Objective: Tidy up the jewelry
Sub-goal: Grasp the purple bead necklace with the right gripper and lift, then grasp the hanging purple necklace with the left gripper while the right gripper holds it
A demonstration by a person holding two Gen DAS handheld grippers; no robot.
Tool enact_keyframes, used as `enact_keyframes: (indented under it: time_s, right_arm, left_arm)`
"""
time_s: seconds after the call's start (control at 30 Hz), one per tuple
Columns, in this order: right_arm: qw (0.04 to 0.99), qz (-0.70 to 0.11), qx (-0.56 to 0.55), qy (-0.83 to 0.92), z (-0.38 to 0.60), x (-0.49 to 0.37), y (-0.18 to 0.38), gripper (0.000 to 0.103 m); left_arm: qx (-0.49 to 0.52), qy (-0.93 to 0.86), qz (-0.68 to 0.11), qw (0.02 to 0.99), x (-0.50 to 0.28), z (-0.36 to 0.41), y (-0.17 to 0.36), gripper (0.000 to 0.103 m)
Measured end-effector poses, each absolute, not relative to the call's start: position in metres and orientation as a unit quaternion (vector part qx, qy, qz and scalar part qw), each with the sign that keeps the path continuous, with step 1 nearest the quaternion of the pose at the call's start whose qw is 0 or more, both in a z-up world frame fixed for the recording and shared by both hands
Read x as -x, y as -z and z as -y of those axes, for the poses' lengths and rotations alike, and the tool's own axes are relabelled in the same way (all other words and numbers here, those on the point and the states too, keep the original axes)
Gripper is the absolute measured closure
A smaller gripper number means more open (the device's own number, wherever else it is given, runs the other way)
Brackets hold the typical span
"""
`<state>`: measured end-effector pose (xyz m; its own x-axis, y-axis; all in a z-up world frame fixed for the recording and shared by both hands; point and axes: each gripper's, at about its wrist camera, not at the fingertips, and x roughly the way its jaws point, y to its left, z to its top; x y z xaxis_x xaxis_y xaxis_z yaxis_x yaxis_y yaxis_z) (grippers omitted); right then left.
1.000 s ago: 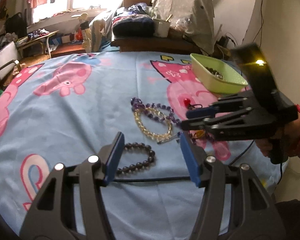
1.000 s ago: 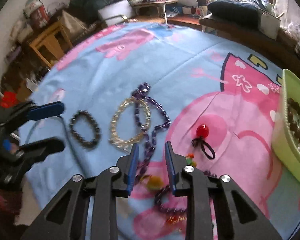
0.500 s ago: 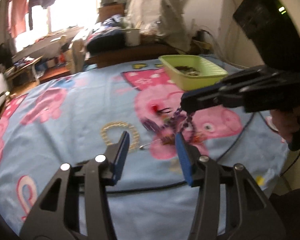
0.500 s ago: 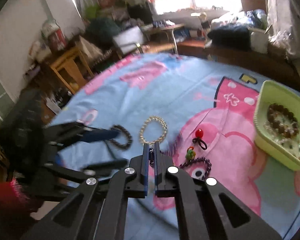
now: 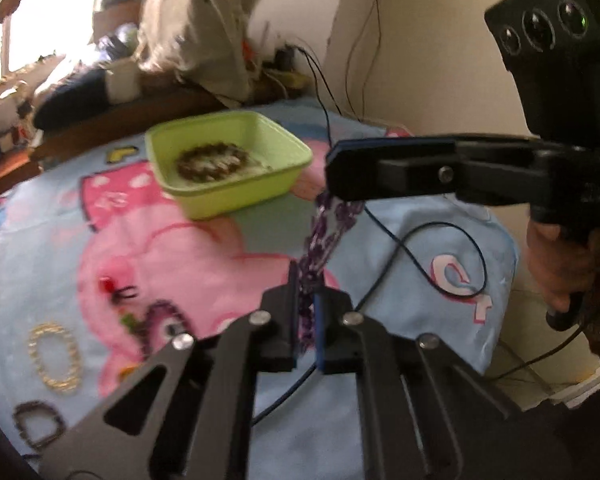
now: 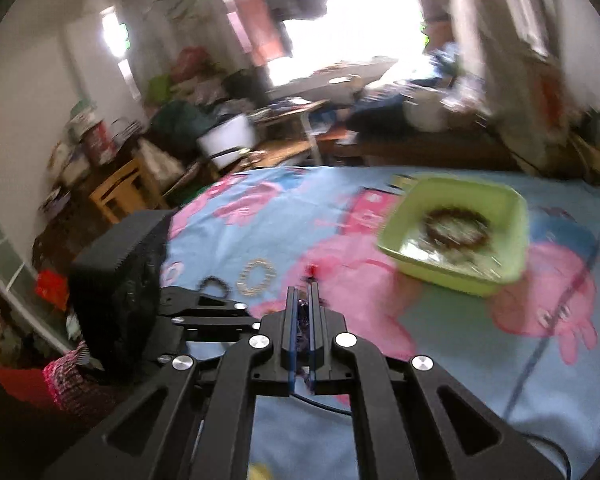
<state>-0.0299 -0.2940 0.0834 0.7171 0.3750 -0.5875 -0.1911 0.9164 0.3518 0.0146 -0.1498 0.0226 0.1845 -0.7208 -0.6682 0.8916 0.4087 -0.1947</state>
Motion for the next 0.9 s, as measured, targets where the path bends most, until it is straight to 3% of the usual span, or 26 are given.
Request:
enact_keyframes:
  time_s: [0.2,0.27,0.37,0.5,0.7,0.77,0.8,0.83,0.9]
  right_arm:
    - [0.901,-0.392,-0.178,-0.063,0.347,0.029,-0.021,0.103]
    - [0.906,-0.383,-0.171,-0.054,0.353,0.033,-0.015,0.102]
    - [0.906,-0.384,-0.164,-0.064,0.353,0.034,-0.012,0.088]
    - [0.904,-0.406,-0.101,-0.082,0.333,0.032,-0.004,0.085]
    - [0.891,-0.446,0.006,-0.086,0.302,0.023,0.022,0.085]
    - [0.893,-0.440,0.018,-0.091,0.299,0.022,0.025,0.085]
    - [0.893,-0.440,0.017,-0.094,0.299,0.021,0.024,0.088]
    - [0.892,-0.441,0.012,-0.099,0.299,0.020,0.024,0.103]
    - [0.888,-0.447,0.003,-0.105,0.301,0.017,0.023,0.103]
  left_arm:
    - [-0.155,0.469,-0.431,0.755,-0.034,0.179,0.010,0.089]
    - [-0.135,0.455,-0.440,0.762,-0.043,0.170,0.009,0.081]
    - [-0.131,0.447,-0.437,0.769,-0.043,0.160,0.003,0.064]
    - [-0.152,0.455,-0.430,0.765,-0.028,0.160,0.004,0.054]
    - [-0.212,0.459,-0.419,0.754,-0.003,0.178,0.026,0.056]
    - [-0.219,0.447,-0.407,0.766,-0.005,0.179,0.031,0.083]
    - [-0.212,0.449,-0.409,0.765,-0.009,0.177,0.031,0.084]
    - [-0.194,0.454,-0.422,0.760,-0.015,0.175,0.030,0.084]
    - [-0.170,0.454,-0.437,0.757,-0.027,0.172,0.029,0.084]
